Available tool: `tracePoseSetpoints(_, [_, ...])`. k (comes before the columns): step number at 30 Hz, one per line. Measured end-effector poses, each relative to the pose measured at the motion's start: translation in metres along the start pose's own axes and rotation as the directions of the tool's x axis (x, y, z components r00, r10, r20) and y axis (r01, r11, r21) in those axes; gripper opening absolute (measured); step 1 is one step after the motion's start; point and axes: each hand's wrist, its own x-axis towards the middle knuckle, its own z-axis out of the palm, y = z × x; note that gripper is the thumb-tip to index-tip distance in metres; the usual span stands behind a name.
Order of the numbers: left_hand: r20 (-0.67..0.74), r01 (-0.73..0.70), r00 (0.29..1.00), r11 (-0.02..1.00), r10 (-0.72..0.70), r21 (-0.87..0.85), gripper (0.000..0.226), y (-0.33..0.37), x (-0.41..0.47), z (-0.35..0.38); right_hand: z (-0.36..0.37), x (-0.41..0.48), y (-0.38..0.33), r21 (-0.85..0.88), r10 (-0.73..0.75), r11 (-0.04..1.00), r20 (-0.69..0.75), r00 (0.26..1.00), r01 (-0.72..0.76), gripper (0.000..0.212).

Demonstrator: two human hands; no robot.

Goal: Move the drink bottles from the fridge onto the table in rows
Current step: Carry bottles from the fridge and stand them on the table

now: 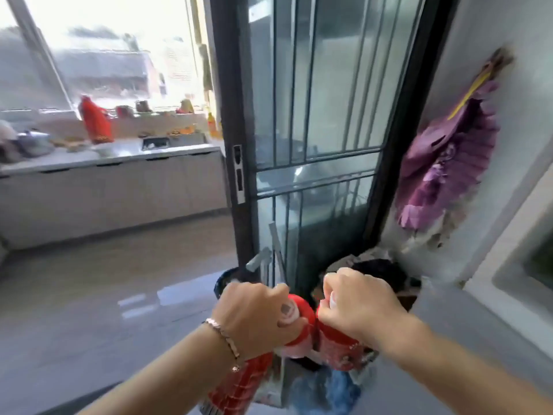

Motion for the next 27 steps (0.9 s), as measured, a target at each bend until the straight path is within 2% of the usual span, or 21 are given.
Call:
tracePoseSetpoints(2, [-0.002, 0.122, 0.992, 0.992, -0.122, 0.011, 0.052, -0.033, -0.053, 0.001, 0.017, 0.002, -0.055, -0.011, -0.143, 0.990, 0.030, 0.989, 0.144, 0.025])
tracePoseSetpoints(5, [-0.026, 0.287, 0.958, 0.957, -0.286, 0.052, 0.056, -0.082, -0.137, -0.004, 0.034, -0.004, -0.146, -0.031, -0.359, 0.932, 0.055, 0.932, 0.361, 0.029])
tracePoseSetpoints(9, [-0.050, 0.499, 0.866, 0.863, -0.497, 0.075, 0.051, -0.137, -0.268, -0.024, 0.050, -0.030, -0.277, -0.034, -0.567, 0.820, 0.077, 0.820, 0.571, 0.028])
tracePoseSetpoints(12, [-0.035, 0.639, 0.769, 0.764, -0.638, 0.094, 0.049, -0.171, -0.376, -0.037, 0.064, -0.059, -0.378, -0.020, -0.673, 0.736, 0.075, 0.735, 0.676, 0.030])
tracePoseSetpoints(16, [-0.038, 0.795, 0.597, 0.584, -0.802, 0.166, 0.047, -0.210, -0.517, -0.044, 0.084, -0.107, -0.515, 0.024, -0.791, 0.611, 0.055, 0.609, 0.791, 0.023])
tracePoseSetpoints(22, [-0.028, 0.938, 0.306, 0.297, -0.952, 0.177, 0.046, -0.244, -0.698, -0.059, 0.103, -0.189, -0.698, 0.191, -0.914, 0.405, 0.108, 0.391, 0.894, 0.032])
tracePoseSetpoints(27, [-0.040, 0.985, 0.007, 0.000, -0.999, 0.171, 0.046, -0.264, -0.812, -0.062, 0.109, -0.250, -0.829, 0.293, -0.973, 0.207, 0.164, 0.165, 0.933, 0.046])
